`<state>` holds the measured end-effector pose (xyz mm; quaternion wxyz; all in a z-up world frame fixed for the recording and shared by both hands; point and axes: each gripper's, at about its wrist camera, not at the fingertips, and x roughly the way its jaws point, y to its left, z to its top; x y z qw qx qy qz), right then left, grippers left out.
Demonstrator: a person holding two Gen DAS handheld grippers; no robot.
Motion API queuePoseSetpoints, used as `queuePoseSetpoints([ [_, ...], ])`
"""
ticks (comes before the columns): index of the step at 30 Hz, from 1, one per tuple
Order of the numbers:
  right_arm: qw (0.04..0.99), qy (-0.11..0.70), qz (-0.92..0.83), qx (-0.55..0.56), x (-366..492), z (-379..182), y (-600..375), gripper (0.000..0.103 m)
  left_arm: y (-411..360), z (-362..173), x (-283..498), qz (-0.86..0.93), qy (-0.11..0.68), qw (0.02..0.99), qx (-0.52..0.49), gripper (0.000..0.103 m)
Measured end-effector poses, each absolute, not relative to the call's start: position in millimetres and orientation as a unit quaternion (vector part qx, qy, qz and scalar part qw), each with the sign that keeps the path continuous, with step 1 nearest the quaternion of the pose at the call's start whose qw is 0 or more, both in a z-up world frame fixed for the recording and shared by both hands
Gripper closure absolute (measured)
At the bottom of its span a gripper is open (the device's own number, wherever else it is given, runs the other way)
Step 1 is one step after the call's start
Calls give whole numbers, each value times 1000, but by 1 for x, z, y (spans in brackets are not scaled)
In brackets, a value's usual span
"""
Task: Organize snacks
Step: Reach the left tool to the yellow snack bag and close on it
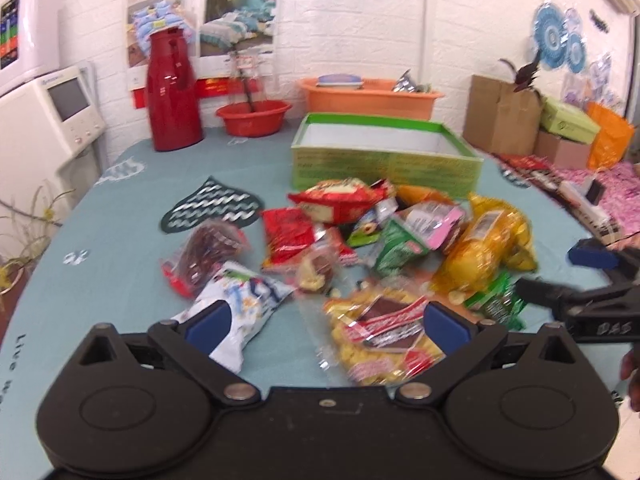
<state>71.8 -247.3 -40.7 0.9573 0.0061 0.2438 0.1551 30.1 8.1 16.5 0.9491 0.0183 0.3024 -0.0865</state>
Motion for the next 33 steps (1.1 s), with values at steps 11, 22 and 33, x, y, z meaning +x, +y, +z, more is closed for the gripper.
queuePoseSetpoints([
  [11, 930, 307, 194, 62, 94, -64, -259, 0, -78, 18, 105, -298, 336, 894, 9, 46],
  [22, 909, 320, 232, 130, 140, -75, -248, 0, -93, -17, 171, -308, 421, 853, -15, 53],
  [33, 940, 254, 215, 69, 108, -41, -242, 22, -84, 19, 130, -309, 352, 884, -6, 73],
])
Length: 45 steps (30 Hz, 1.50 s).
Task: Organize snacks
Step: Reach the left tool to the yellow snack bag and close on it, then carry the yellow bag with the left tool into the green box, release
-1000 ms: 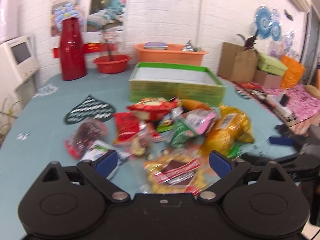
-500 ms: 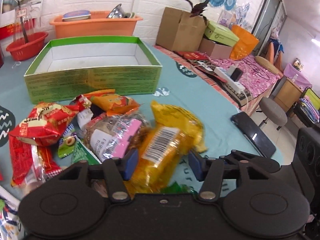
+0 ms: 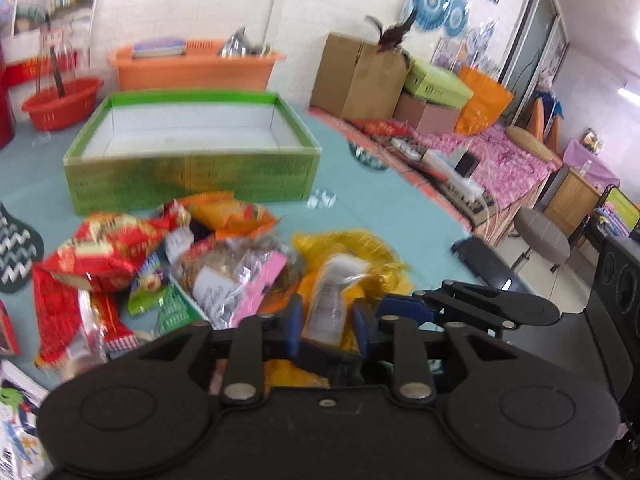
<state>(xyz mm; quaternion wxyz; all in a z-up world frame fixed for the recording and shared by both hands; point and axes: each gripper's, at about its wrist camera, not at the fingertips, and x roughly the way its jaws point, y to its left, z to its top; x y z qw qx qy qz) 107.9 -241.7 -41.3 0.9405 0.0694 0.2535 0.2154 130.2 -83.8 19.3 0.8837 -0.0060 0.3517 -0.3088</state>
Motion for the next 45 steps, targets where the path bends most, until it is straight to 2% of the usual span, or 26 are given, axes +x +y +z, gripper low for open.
queuePoseSetpoints([
  [1, 943, 245, 215, 61, 107, -35, -242, 25, -83, 27, 128, -310, 344, 886, -9, 69],
  [3, 947, 228, 220, 60, 110, -24, -245, 34, -81, 41, 127, -318, 326, 890, -16, 69],
  [7, 954, 198, 222, 42, 133, -7, -242, 42, -86, 57, 146, -339, 303, 890, -35, 71],
  [9, 955, 191, 226, 33, 150, 0, -241, 43, -87, 63, 162, -346, 303, 887, -52, 69],
  [23, 967, 109, 226, 38, 238, 52, -252, 45, -91, 112, 241, -350, 228, 906, -75, 70],
  [27, 973, 97, 208, 22, 259, 43, -249, 45, -93, 101, 267, -349, 230, 905, -81, 70],
  [33, 972, 125, 197, 16, 292, 9, -247, 44, -97, 67, 297, -353, 265, 893, -86, 69],
  [34, 973, 131, 192, 14, 296, 3, -247, 41, -98, 63, 297, -348, 263, 896, -81, 62],
  [35, 973, 135, 185, 15, 299, -1, -246, 31, -98, 60, 298, -345, 258, 899, -77, 45],
  [36, 974, 143, 177, 12, 302, -5, -246, 6, -98, 58, 297, -336, 257, 903, -74, 34],
  [37, 973, 159, 165, 5, 305, -8, -245, 0, -97, 56, 294, -319, 251, 911, -70, 8],
  [38, 973, 166, 158, 1, 305, -10, -247, 0, -95, 55, 289, -281, 236, 928, -60, 0],
  [41, 975, 164, 147, -23, 293, -6, -251, 0, -88, 60, 274, -246, 195, 949, -38, 0],
  [45, 975, 161, 151, -6, 271, 14, -263, 0, -75, 74, 255, -247, 195, 948, -50, 0],
])
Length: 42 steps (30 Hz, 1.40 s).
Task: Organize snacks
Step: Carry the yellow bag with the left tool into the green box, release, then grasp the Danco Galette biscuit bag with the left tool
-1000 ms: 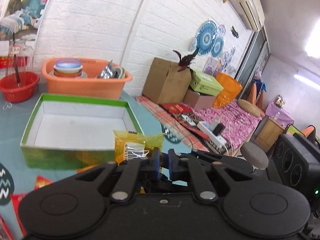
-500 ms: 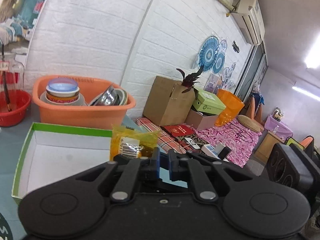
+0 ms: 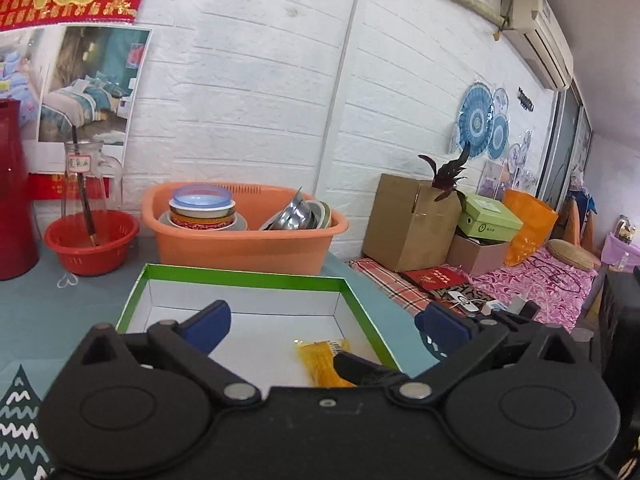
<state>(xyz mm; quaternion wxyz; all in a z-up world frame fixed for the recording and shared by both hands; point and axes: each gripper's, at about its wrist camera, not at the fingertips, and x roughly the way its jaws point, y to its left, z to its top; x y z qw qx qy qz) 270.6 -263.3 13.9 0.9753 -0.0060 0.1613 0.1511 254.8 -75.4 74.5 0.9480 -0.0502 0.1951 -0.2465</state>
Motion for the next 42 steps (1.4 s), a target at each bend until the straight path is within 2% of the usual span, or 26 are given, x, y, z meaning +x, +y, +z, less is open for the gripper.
queuePoseSetpoints([
  [5, 968, 153, 189, 54, 214, 35, -285, 0, -56, 91, 209, -232, 185, 953, -61, 0],
  [10, 955, 160, 237, 77, 154, 27, -288, 0, -29, 85, 155, -219, 201, 951, -81, 0],
  [23, 921, 277, 269, 46, 84, -50, -258, 0, 16, -3, 67, -184, 338, 920, -69, 0],
  [30, 908, 269, 316, 56, 68, -46, -244, 0, 43, -24, 58, -180, 364, 903, -142, 0],
  [33, 893, 274, 353, 51, 68, -45, -226, 0, 51, -24, 66, -189, 369, 894, -170, 6],
  [35, 890, 283, 353, 50, 73, -47, -215, 0, 50, -24, 72, -191, 373, 892, -168, 21],
  [36, 889, 285, 354, 52, 75, -48, -211, 0, 49, -24, 75, -196, 374, 891, -166, 23],
  [38, 885, 290, 360, 55, 81, -50, -205, 0, 47, -27, 79, -200, 378, 889, -166, 37],
  [39, 883, 297, 360, 56, 85, -52, -203, 0, 47, -28, 82, -201, 380, 887, -166, 40],
  [41, 877, 324, 350, 58, 97, -56, -201, 0, 49, -30, 85, -203, 385, 885, -165, 60],
  [42, 872, 338, 350, 55, 104, -59, -200, 0, 50, -31, 86, -205, 389, 882, -166, 65],
])
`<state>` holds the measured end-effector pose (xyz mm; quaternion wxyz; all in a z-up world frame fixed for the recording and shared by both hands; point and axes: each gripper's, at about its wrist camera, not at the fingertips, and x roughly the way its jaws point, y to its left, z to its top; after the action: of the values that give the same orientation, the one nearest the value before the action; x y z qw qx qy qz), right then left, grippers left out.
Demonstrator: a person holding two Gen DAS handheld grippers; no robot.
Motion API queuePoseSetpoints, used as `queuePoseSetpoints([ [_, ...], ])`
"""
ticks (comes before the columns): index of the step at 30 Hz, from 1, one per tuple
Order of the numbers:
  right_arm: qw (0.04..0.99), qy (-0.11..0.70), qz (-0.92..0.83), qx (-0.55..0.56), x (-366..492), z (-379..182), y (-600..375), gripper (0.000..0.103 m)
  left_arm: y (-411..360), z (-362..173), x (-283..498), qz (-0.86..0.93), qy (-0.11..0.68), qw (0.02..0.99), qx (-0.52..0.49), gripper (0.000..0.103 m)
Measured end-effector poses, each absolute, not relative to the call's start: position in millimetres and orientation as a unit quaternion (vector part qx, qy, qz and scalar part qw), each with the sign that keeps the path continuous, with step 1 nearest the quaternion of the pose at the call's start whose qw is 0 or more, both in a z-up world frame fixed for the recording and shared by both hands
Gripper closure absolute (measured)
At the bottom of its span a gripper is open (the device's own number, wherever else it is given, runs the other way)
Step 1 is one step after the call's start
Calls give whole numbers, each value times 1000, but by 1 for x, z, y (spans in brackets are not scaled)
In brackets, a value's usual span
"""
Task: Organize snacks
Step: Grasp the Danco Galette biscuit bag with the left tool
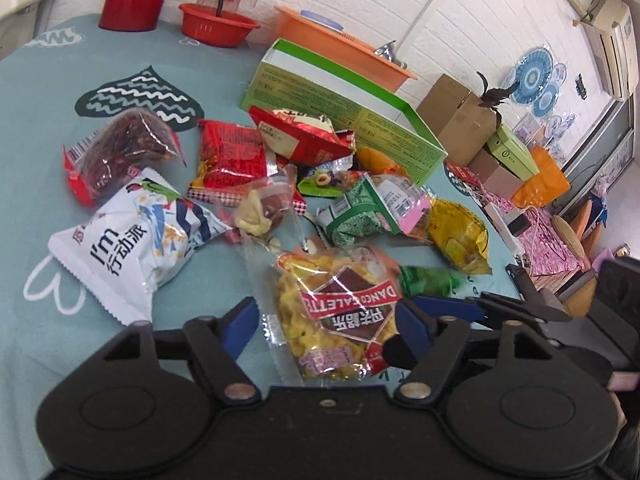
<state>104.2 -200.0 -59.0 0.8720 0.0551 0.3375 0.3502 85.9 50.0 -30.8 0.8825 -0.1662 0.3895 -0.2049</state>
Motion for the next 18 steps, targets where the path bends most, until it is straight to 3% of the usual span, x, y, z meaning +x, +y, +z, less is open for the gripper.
queuePoseSetpoints([
  [1, 866, 351, 352, 51, 111, -63, -199, 0, 51, -32, 86, -206, 392, 881, -168, 70],
  [11, 863, 333, 378, 41, 109, -68, -198, 0, 57, -41, 91, -211, 398, 871, -193, 71],
  [15, 858, 334, 385, 66, 109, -68, -196, 21, 54, -35, 89, -201, 390, 877, -196, 76],
  [18, 870, 306, 383, 56, 100, -53, -202, 26, 53, -14, 81, -219, 367, 882, -197, 77],
])
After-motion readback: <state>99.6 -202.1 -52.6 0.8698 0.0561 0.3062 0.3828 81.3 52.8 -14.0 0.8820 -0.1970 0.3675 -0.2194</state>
